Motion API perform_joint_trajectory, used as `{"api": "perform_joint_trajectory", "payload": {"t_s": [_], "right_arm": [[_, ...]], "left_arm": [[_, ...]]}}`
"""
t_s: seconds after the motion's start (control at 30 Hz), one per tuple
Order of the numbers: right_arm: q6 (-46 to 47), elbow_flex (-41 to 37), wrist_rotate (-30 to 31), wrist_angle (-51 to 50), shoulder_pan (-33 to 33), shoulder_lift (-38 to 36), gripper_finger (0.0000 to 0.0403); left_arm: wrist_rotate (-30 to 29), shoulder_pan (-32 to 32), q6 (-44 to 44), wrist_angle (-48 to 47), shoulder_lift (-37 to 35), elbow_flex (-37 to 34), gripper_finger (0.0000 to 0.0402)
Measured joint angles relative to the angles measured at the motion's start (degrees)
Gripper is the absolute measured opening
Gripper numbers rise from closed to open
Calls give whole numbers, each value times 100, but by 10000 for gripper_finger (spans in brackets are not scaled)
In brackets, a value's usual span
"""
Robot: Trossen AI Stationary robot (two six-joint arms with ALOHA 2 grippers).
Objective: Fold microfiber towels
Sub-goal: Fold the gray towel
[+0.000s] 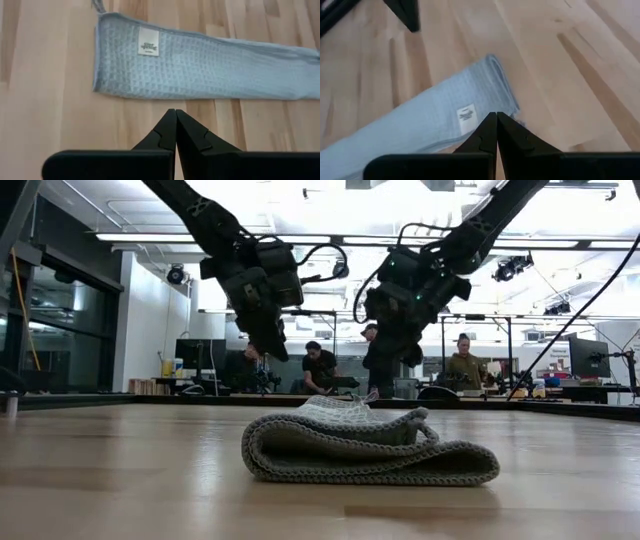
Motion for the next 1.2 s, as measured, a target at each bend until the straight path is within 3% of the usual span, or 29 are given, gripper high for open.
{"api": "perform_joint_trajectory", "payload": {"t_s": [0.2,0.5,0.87,0.97,1.2], "right_arm": [[30,0,370,33,-70,25,2],[25,0,-39,-89,-352,25,9],[0,0,-47,-261,-203,25,103],[7,2,226,-266,-132,82,130],[296,8,485,-134,-19,305,178]], "left_arm": [[280,332,68,-25,7,0,0],[291,439,145,-17,35,0,2],[103,175,35,-30,261,6,92],[95,166,35,-48,326,-7,115],[102,175,-9,40,593,-3,140]]}}
